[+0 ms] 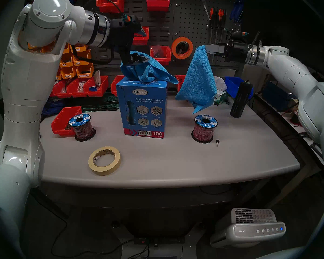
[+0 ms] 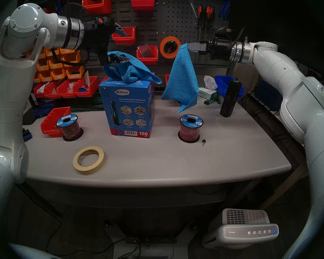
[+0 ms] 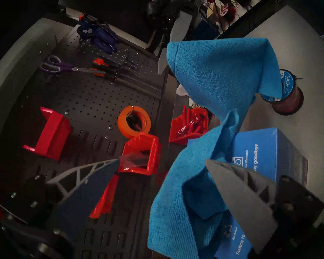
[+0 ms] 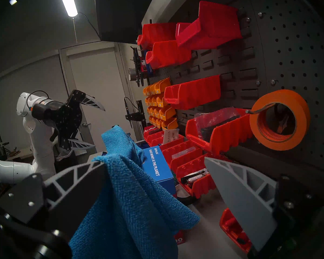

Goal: Take out a shop towel

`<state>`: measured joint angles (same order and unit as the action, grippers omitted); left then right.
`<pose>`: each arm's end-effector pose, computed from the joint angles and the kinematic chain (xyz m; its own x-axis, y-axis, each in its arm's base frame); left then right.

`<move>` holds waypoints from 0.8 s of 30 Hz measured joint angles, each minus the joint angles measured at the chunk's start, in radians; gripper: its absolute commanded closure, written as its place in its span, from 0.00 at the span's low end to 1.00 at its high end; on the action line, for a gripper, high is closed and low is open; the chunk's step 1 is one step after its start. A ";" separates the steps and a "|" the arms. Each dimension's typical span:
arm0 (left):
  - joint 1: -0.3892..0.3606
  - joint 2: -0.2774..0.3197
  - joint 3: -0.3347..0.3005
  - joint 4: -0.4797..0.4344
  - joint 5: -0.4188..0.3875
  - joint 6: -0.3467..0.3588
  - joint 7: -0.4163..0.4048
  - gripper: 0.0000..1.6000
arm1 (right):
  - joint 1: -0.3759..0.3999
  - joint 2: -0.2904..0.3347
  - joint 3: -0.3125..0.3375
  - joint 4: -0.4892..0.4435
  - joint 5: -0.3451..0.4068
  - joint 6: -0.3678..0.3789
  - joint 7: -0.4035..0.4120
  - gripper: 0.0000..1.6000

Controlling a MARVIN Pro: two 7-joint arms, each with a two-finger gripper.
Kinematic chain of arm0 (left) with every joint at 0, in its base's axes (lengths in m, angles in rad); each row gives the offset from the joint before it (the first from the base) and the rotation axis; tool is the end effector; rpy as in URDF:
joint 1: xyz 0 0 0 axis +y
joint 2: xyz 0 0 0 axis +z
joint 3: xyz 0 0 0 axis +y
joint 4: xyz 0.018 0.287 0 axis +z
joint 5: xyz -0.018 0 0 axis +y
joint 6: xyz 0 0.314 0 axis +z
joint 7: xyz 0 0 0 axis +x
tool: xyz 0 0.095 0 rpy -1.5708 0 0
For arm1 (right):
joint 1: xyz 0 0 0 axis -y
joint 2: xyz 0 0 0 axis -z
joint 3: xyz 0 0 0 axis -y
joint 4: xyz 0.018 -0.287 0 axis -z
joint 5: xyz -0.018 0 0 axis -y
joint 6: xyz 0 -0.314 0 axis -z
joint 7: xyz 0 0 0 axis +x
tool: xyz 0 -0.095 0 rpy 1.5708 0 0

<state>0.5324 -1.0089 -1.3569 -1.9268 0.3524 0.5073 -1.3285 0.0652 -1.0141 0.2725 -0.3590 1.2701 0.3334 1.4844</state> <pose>0.4026 -0.0107 0.1416 -0.4807 -0.7798 0.4011 -0.4445 -0.1776 -0.8780 0.5804 -0.1286 0.0618 0.1764 -0.0079 0.9843 0.9385 -0.3002 -0.1706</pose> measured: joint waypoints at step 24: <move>-0.038 -0.008 -0.130 -0.085 -0.140 0.065 0.057 0.00 | -0.005 -0.023 0.002 0.024 0.001 -0.005 0.000 0.00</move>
<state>0.4940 -1.0167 -1.4868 -2.0115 0.2123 0.5720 -1.2714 0.0602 -1.0372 0.2744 -0.3354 1.2708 0.3286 1.4844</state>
